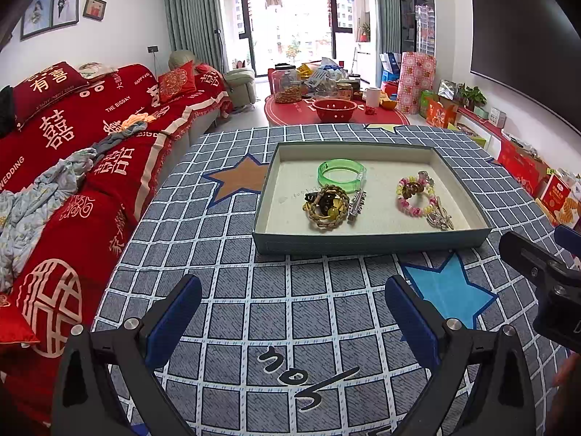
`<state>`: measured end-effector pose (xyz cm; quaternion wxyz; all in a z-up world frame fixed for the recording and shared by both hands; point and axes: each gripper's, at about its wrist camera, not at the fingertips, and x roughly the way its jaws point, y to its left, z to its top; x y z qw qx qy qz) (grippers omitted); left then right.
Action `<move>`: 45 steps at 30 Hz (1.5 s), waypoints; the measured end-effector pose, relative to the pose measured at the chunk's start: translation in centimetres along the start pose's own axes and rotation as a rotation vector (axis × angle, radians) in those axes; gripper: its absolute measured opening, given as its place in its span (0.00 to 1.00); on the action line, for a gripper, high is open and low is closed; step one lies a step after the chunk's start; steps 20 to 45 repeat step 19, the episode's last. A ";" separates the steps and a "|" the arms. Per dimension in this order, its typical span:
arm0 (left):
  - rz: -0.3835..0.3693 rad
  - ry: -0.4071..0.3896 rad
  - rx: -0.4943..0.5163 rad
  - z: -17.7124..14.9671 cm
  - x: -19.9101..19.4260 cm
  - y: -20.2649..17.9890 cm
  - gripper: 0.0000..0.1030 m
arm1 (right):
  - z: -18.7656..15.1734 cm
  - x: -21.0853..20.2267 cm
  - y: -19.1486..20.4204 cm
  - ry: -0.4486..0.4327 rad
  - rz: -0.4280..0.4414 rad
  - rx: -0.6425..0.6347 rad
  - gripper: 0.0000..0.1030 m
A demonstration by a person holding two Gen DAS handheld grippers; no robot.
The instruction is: Organize jewelry
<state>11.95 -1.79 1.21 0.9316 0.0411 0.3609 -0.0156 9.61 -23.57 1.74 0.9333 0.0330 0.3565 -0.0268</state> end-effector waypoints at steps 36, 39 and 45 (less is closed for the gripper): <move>-0.026 -0.001 0.006 -0.3 -0.2 0.0 1.00 | -0.1 -0.2 0.3 0.003 0.001 0.001 1.00; -0.026 -0.001 0.006 -0.3 -0.2 0.0 1.00 | -0.1 -0.2 0.3 0.003 0.001 0.001 1.00; -0.026 -0.001 0.006 -0.3 -0.2 0.0 1.00 | -0.1 -0.2 0.3 0.003 0.001 0.001 1.00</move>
